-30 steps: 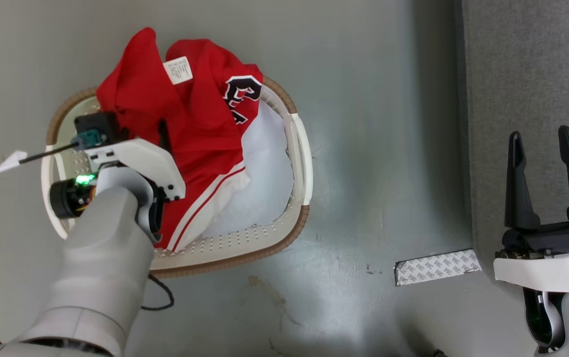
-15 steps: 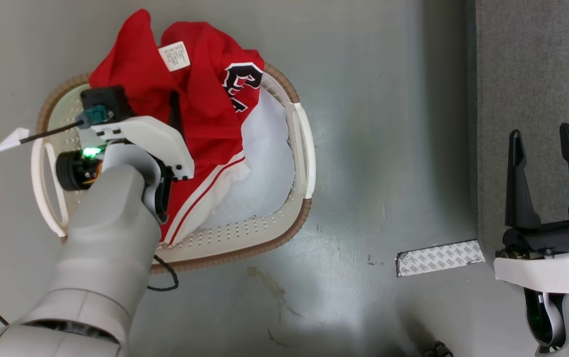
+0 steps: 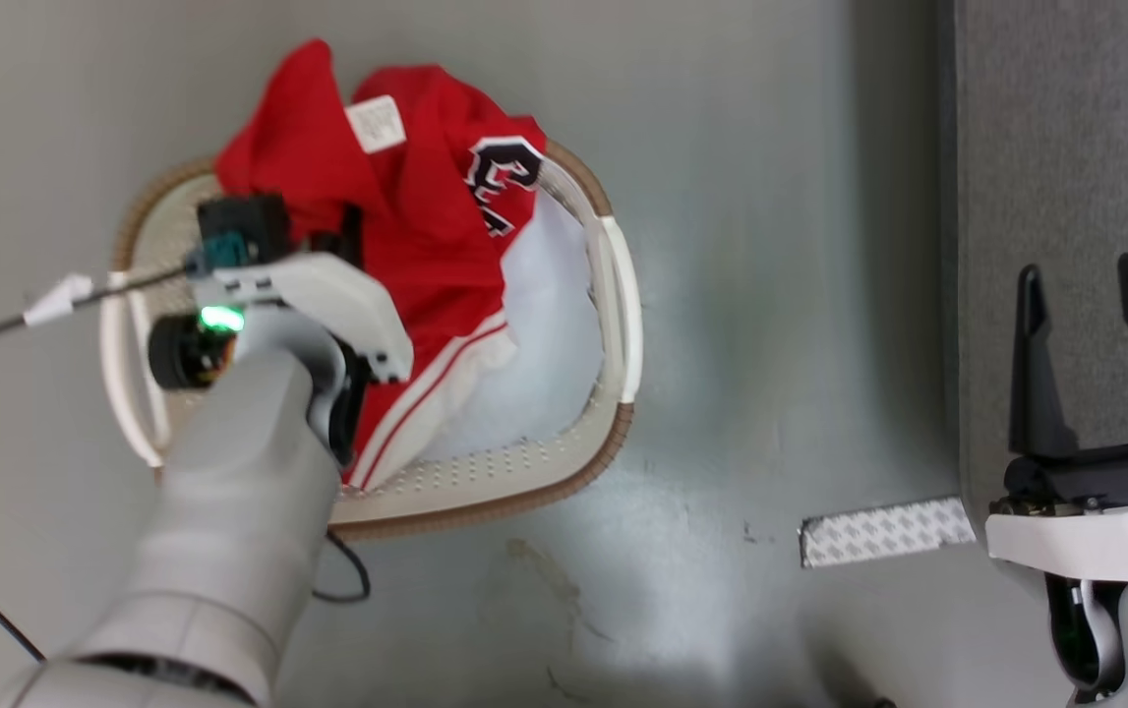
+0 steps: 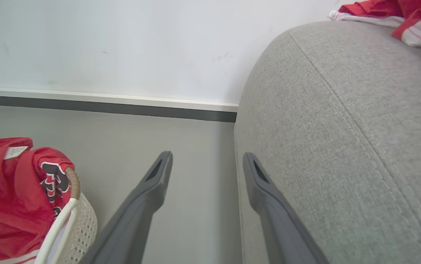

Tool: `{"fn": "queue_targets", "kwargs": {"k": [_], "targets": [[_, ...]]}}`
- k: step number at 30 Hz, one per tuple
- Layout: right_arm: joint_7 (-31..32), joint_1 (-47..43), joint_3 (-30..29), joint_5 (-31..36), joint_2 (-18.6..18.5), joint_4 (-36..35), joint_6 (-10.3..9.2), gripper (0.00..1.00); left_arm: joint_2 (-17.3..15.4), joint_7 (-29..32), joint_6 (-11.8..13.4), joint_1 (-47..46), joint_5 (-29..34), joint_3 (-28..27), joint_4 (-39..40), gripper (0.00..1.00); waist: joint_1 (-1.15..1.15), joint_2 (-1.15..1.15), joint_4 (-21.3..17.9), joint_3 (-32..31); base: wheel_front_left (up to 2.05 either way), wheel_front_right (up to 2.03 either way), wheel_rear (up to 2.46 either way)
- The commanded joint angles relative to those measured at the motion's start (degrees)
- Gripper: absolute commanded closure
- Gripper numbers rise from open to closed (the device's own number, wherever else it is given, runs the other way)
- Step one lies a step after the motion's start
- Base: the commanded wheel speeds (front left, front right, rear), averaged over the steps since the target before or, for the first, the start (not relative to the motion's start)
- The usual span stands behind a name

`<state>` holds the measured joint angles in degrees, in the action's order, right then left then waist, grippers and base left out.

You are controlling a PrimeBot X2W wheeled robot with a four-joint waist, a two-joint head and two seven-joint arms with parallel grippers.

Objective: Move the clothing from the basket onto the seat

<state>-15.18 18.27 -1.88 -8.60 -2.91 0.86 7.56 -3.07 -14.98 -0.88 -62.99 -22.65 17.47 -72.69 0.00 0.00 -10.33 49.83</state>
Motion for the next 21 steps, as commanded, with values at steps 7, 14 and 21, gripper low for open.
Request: {"fn": "queue_targets", "kwargs": {"k": [7, 14, 21], "targets": [[0.05, -1.86, -0.61, 0.67, -0.02, 3.36, -0.15, 0.0, 0.07, -0.2, -3.79, 9.92, -5.25, 1.12, 7.22, 1.0, 0.0, 0.0, 4.15, -10.3, 0.0, 0.0, 0.0], [0.06, -5.5, -1.54, -0.25, -0.04, 6.38, -0.15, 0.0, 0.08, -0.2, -4.23, 18.95, -9.46, 3.41, 15.48, 1.0, 0.0, 0.0, 5.84, -21.02, 0.0, 0.0, 0.0], [0.06, -9.28, -2.37, -1.0, -0.02, 7.93, -0.15, 0.0, 0.09, -0.19, -3.61, 24.68, -9.46, 3.13, 21.02, 1.0, 0.0, 0.0, 6.44, -29.25, 0.0, 0.0, 0.0]]}}
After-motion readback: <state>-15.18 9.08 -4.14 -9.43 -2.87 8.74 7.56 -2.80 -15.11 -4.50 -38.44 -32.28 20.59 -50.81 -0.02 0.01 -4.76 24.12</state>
